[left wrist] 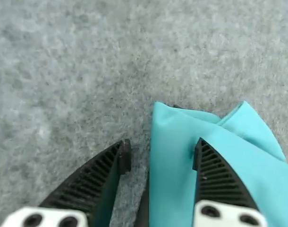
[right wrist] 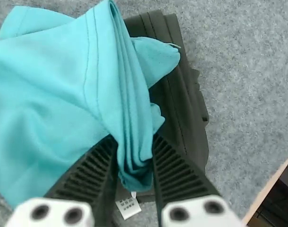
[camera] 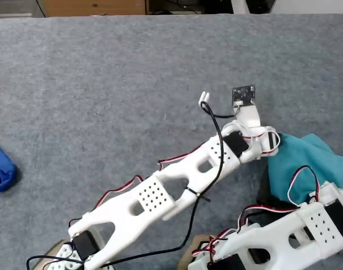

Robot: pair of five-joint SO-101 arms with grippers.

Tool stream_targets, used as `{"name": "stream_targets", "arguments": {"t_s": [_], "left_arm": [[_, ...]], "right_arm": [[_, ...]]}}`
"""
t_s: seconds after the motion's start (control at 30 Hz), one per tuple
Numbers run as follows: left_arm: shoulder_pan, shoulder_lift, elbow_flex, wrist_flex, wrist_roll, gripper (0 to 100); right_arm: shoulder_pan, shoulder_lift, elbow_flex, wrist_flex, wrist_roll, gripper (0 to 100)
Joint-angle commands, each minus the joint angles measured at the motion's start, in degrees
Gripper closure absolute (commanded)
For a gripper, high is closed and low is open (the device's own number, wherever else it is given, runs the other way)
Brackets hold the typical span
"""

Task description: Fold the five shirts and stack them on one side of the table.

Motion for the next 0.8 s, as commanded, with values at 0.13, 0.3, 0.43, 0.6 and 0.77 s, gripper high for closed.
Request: {"name": "stream_targets", "arguments": {"t_s": [0.13,0.3,0.43,0.6,0.77], "left_arm": [[1.9,0.9,0.7,-10.0,0.8,90],[1.9,1.2,0.9,-11.3,0.7,94],[1.4,1.2,0.9,-11.3,0.7,98],[0.1,0.7,0.2,-10.8,0.7,98],[-1.3,-2.2,-6.9,-4.4,0.8,98]], "right_arm": [[0.9,-1.7,0.0,-0.1,0.5,99.4],[1.0,-1.7,0.0,-0.1,0.6,99.4],[0.8,-1.7,0.0,-0.1,0.6,99.4],[0.6,-1.7,-0.4,-0.2,0.6,99.4],[-3.2,-1.8,-0.8,-0.2,0.3,99.4]]}}
